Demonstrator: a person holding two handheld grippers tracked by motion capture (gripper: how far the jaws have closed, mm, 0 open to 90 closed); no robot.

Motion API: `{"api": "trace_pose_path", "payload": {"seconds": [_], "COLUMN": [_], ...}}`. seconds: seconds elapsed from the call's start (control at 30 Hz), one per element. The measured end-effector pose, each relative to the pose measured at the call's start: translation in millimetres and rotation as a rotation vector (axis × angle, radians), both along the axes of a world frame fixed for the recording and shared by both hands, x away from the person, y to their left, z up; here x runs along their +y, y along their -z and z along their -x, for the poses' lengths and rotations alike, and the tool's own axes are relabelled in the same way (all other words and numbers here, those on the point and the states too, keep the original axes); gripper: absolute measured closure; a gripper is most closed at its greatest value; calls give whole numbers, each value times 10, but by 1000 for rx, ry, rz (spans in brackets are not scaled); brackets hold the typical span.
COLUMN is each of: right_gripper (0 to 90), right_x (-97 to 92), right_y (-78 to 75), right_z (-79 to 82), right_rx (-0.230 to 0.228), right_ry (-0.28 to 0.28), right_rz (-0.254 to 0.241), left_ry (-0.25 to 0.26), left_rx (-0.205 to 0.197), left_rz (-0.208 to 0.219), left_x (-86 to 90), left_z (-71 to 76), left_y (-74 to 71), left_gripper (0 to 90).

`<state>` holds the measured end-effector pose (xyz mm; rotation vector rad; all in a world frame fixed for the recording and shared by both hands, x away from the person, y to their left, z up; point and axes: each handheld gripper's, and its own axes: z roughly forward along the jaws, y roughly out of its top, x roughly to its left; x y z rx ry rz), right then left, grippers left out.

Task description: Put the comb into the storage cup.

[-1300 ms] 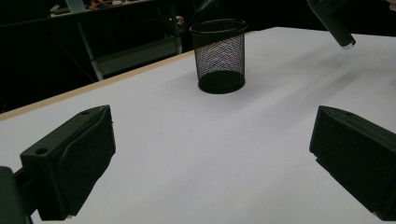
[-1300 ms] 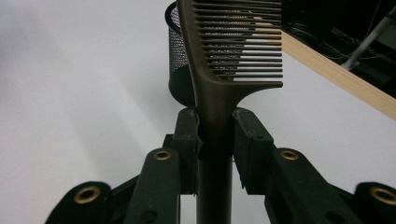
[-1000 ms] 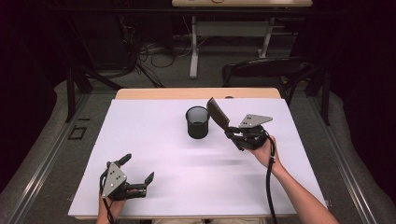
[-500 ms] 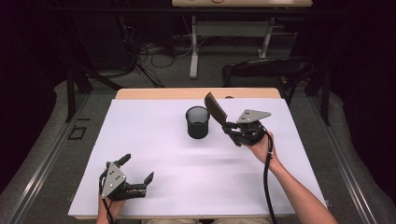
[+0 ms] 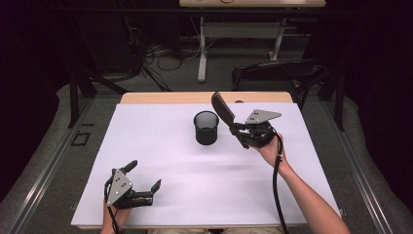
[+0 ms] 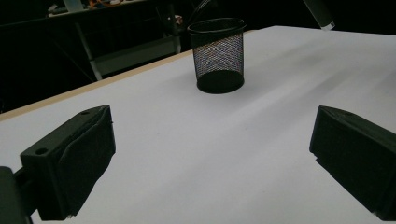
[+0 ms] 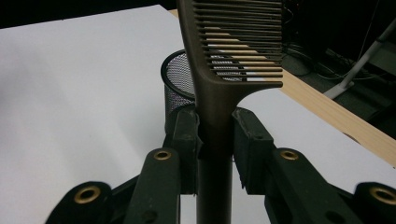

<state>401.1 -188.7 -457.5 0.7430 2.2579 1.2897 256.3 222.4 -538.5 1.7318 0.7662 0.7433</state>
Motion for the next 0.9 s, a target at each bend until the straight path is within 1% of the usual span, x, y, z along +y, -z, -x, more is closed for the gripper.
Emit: {"api": "trace_pose_path", "payload": {"seconds": [0.37, 0.9], "right_gripper": [729, 729], "right_x": [6, 51], "right_y": [-58, -72], "right_z": [-60, -122], "right_rx": [-11, -16], "right_ry": [11, 19], "right_rz": [-25, -53], "left_ry": [0, -2], "left_rx": [-2, -4], "left_rz": [-2, -4], "left_x": [-1, 6], "left_z": [5, 8], "left_y": [-4, -6], "left_gripper": [3, 3]}}
